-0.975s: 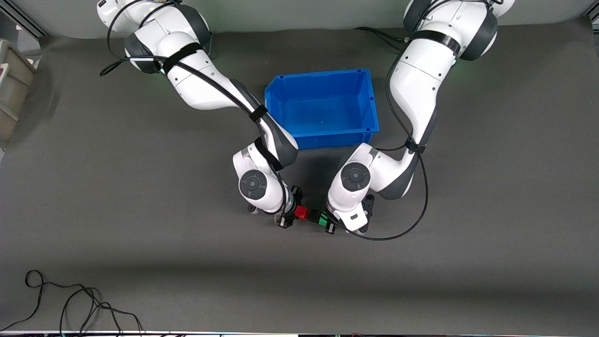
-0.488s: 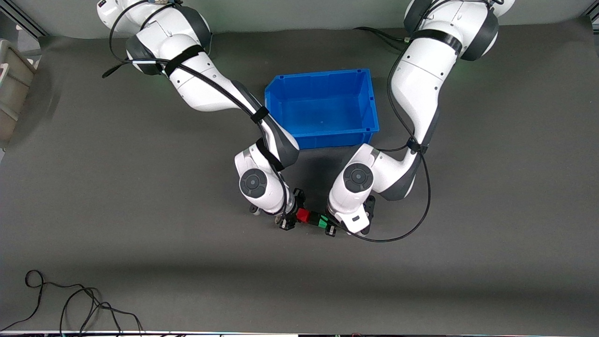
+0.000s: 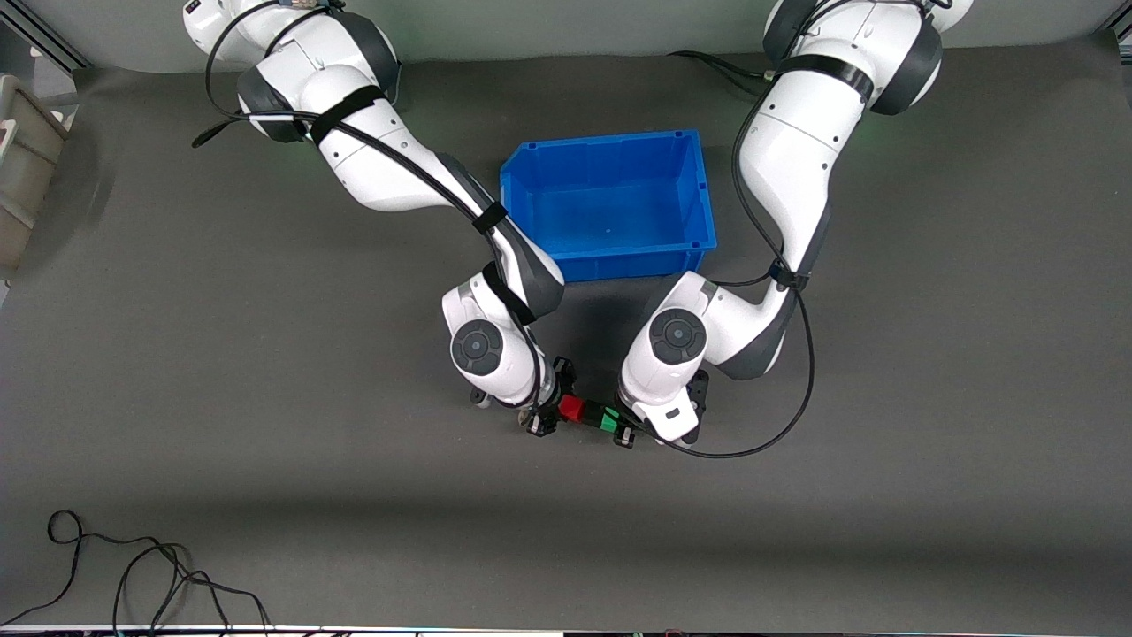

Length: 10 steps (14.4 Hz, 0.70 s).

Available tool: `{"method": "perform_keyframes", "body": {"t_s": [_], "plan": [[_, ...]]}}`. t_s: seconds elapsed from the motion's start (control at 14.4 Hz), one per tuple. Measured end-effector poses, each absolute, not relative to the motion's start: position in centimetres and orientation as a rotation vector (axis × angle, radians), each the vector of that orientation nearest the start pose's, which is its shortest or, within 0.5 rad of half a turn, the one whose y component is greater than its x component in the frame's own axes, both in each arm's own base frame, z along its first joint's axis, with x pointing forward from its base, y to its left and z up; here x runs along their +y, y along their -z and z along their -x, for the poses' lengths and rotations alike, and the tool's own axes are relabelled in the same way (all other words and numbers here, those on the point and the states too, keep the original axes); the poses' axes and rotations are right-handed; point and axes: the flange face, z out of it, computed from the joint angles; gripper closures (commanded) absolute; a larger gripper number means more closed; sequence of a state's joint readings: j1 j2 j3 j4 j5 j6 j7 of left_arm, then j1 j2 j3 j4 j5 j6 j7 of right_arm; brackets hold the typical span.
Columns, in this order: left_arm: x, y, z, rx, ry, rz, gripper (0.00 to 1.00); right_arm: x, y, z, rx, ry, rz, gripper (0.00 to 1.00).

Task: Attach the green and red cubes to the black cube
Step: 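Lower the red and green cubes against opposite sides of the black cube, then open both grippers and lift them away from the cube row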

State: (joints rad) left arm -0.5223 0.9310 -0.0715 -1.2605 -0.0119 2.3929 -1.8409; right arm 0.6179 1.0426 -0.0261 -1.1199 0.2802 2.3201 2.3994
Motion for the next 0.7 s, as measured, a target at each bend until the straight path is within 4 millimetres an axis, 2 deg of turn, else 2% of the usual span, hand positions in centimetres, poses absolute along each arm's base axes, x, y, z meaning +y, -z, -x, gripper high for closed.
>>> {"method": "perform_keyframes", "body": {"t_s": [0.07, 0.14, 0.21, 0.56, 0.7], "plan": [[-41.9, -21.3, -64.7, -2.015, 0.018, 2.682, 0.64, 44.8, -18.5, -64.4, 2.436, -0.273, 1.659, 0.01], [-42.1, -21.3, -64.6, -2.012, 0.017, 2.684, 0.37, 45.0, -18.7, -64.4, 2.406, -0.272, 1.682, 0.0], [-42.2, -21.3, -64.5, -2.009, 0.016, 2.687, 0.0, 45.2, -18.9, -64.3, 2.378, -0.271, 1.707, 0.0], [-42.3, -21.4, -64.5, -2.008, 0.018, 2.69, 0.0, 45.4, -19.7, -64.8, 2.338, -0.267, 1.725, 0.0], [-42.0, -21.8, -64.9, -2.017, 0.026, 2.686, 0.0, 45.3, -20.8, -65.3, 2.292, -0.259, 1.743, 0.0]]}}
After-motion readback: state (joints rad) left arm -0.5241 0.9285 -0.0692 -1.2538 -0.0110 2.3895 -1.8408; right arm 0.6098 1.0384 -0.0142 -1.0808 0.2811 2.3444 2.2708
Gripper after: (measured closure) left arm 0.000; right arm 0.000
